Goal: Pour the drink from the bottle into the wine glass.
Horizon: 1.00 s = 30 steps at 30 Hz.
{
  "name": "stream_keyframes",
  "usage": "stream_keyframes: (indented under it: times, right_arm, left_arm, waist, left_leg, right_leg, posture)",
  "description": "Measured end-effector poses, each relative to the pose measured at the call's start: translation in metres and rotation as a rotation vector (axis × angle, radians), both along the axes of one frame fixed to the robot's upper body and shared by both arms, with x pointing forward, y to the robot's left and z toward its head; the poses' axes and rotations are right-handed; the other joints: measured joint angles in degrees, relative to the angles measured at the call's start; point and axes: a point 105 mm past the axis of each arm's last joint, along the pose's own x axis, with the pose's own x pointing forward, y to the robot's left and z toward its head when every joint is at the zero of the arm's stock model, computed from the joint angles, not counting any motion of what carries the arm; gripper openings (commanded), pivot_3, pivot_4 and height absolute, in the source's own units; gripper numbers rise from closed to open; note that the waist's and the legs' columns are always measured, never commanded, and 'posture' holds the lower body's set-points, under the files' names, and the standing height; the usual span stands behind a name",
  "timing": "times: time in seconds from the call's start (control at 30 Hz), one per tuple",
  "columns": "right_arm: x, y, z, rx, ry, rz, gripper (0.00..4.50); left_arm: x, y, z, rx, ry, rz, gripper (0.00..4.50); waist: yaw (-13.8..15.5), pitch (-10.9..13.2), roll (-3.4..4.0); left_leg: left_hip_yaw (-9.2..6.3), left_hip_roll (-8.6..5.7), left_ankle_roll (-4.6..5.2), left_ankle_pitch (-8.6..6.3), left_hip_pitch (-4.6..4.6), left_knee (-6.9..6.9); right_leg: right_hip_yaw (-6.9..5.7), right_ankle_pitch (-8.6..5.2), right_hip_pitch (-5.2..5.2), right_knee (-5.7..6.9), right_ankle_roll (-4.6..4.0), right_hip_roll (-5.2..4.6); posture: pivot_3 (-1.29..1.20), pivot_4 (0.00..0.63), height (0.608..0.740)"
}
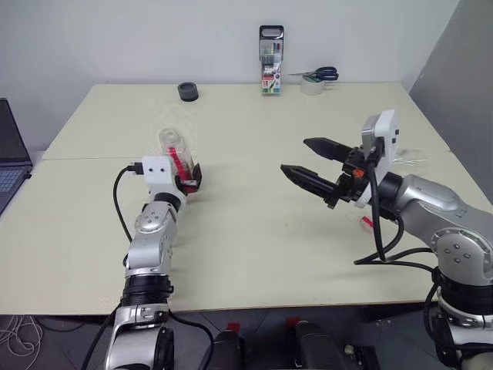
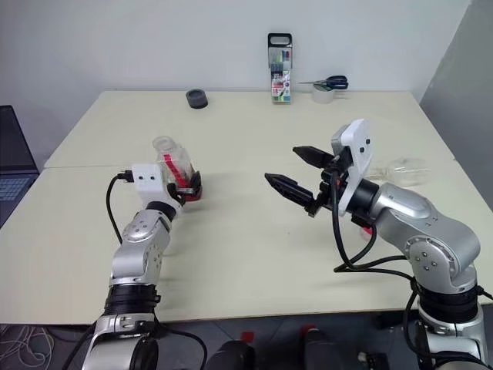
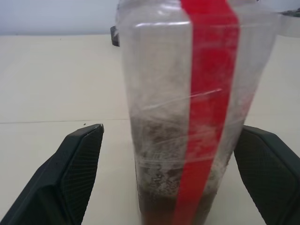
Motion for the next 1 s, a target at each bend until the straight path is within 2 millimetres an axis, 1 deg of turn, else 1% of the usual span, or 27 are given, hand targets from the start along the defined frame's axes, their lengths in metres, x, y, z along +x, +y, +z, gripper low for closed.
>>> stream_keyframes:
  times: [0.07,0.17,0.23,0.27,0.33,0.43,0.5,0.57,0.63,0.7,0.73,0.8,0.9,1.0]
  right_arm:
    - [0.000,0.000,0.000,0.001,-0.002,-0.010,4.50]
    - [0.000,-0.004,-0.002,0.007,0.004,-0.031,4.50]
    - [-0.001,-0.007,-0.005,0.010,0.011,-0.050,4.50]
    - [-0.002,-0.008,-0.009,0.010,0.022,-0.061,4.50]
    - [-0.002,-0.011,-0.015,0.010,0.043,-0.081,4.50]
    - [-0.002,-0.023,-0.028,0.012,0.078,-0.165,4.50]
    - [0.002,-0.031,-0.036,0.010,0.101,-0.237,4.50]
    - [0.009,-0.039,-0.036,0.031,0.104,-0.324,4.50]
    - [0.024,-0.059,-0.042,0.080,0.137,-0.489,4.50]
    - [0.037,-0.084,-0.054,0.132,0.215,-0.646,4.50]
    - [0.040,-0.090,-0.058,0.147,0.235,-0.675,4.50]
    - [0.048,-0.108,-0.067,0.258,0.319,-0.782,4.50]
    - [0.061,-0.124,-0.079,0.397,0.438,-0.873,4.50]
    - [0.073,-0.136,-0.093,0.507,0.536,-0.933,4.50]
  left_arm:
    - [-0.007,0.000,-0.007,-0.003,0.021,0.002,4.49]
    - [-0.021,0.001,-0.022,-0.011,0.078,0.009,4.49]
    - [-0.031,-0.002,-0.026,-0.010,0.097,0.001,4.49]
    - [-0.039,-0.004,-0.030,-0.003,0.116,-0.010,4.49]
    - [-0.047,-0.008,-0.034,0.002,0.145,-0.027,4.49]
    - [-0.067,-0.026,-0.035,0.040,0.171,-0.158,4.49]
    - [-0.075,-0.042,-0.027,0.065,0.159,-0.279,4.49]
    - [-0.081,-0.059,-0.015,0.094,0.135,-0.423,4.49]
    - [-0.087,-0.078,0.003,0.118,0.095,-0.594,4.49]
    - [-0.085,-0.087,0.022,0.149,0.045,-0.695,4.49]
    - [-0.084,-0.089,0.026,0.155,0.033,-0.711,4.49]
    - [-0.084,-0.096,0.038,0.168,0.005,-0.788,4.49]
    - [-0.086,-0.110,0.047,0.166,-0.015,-0.906,4.49]
    - [-0.085,-0.118,0.048,0.166,-0.007,-0.992,4.49]
  waist:
    - [0.0,0.0,0.00]
    - [0.0,0.0,-0.01]
    - [0.0,0.0,-0.01]
    - [0.0,0.0,-0.02]
    - [0.1,0.0,-0.02]
    - [0.1,0.0,-0.02]
    - [0.1,0.0,-0.02]
    - [0.0,0.0,-0.02]
    - [0.0,0.0,-0.01]
    - [0.0,0.0,-0.01]
    - [0.0,0.0,0.00]
    - [0.0,0.0,0.00]
    - [-0.3,0.0,0.04]
    - [-0.6,0.0,0.05]
  left_leg:
    - [0.01,0.01,0.00,0.00,0.01,-0.01]
    - [-0.01,0.00,0.00,0.00,0.00,0.00]
    - [-0.02,0.01,0.00,0.00,-0.01,-0.01]
    - [-0.01,0.01,0.00,-0.01,0.00,-0.01]
    - [-0.02,0.01,0.01,-0.01,0.00,-0.01]
    - [-0.02,0.01,0.01,-0.01,0.03,-0.02]
    - [-0.01,0.01,0.01,-0.01,0.06,0.00]
    - [0.01,0.06,0.01,0.00,0.13,-0.01]
    - [-0.01,0.06,0.01,0.00,0.16,-0.01]
    - [0.05,0.05,0.01,0.01,0.16,0.00]
    - [0.07,0.05,0.01,0.01,0.17,0.00]
    - [0.11,0.07,0.00,0.01,0.16,-0.01]
    - [0.16,0.06,0.01,0.01,0.17,-0.03]
    - [0.16,0.07,0.04,-0.01,0.17,-0.06]
  right_leg:
    - [0.01,0.00,0.00,0.00,0.00,0.00]
    - [0.02,0.00,0.01,-0.01,0.00,0.00]
    - [0.04,0.00,0.02,-0.02,0.00,0.00]
    - [0.07,0.00,0.03,-0.03,0.00,0.00]
    - [0.05,0.00,0.04,-0.02,0.00,0.00]
    - [0.06,-0.01,0.08,-0.03,0.00,0.00]
    - [0.05,0.00,0.11,-0.01,0.00,0.01]
    - [0.04,0.00,0.16,0.02,0.00,0.08]
    - [0.00,-0.01,0.20,0.01,-0.01,0.17]
    - [0.01,0.00,0.20,0.02,-0.01,0.35]
    - [0.02,0.00,0.20,0.02,-0.01,0.35]
    - [0.03,0.00,0.17,0.01,-0.01,0.36]
    - [0.05,0.00,0.15,0.02,-0.02,0.36]
    - [0.04,0.00,0.14,0.03,-0.02,0.41]
  posture:
    - [0.00,0.150,0.740]
    - [0.00,0.150,0.740]
    - [0.00,0.150,0.740]
    - [0.00,0.150,0.740]
    - [0.00,0.150,0.740]
    - [0.00,0.150,0.740]
    - [0.00,0.150,0.740]
    - [0.00,0.150,0.740]
    - [0.00,0.150,0.740]
    - [0.00,0.150,0.740]
    - [0.00,0.150,0.740]
    - [0.00,0.150,0.740]
    - [0.00,0.150,0.740]
    - [0.00,0.150,0.740]
